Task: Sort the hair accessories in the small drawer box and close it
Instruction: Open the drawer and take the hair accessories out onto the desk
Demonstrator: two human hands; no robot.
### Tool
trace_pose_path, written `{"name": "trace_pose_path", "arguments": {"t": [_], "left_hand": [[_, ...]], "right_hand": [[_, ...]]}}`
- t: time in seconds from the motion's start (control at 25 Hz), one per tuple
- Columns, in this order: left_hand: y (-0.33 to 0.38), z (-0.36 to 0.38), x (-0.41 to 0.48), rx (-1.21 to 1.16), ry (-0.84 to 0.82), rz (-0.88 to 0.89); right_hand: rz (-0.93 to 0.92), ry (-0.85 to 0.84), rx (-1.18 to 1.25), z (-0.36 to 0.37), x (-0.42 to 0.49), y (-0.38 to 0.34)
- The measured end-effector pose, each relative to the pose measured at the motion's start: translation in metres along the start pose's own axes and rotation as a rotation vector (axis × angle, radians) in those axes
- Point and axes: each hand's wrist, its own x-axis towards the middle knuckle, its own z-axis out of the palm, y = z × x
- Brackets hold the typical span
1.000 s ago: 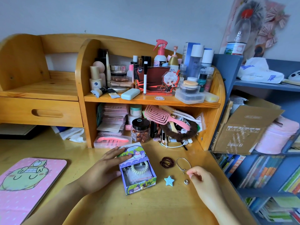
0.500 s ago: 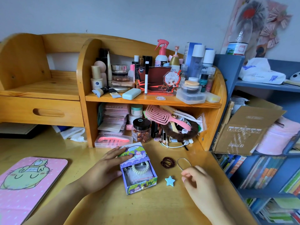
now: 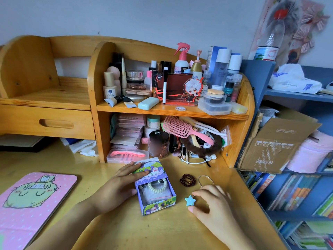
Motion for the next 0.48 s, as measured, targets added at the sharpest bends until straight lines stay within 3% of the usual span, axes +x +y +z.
{"name": "trace_pose_path", "arguments": {"t": [0.48], "left_hand": [[0.0014,-0.0012,0.0004,0.001,-0.022,-0.006]], "right_hand": [[-0.025,0.060,-0.062,0.0046,0.0036,0.0003]]}}
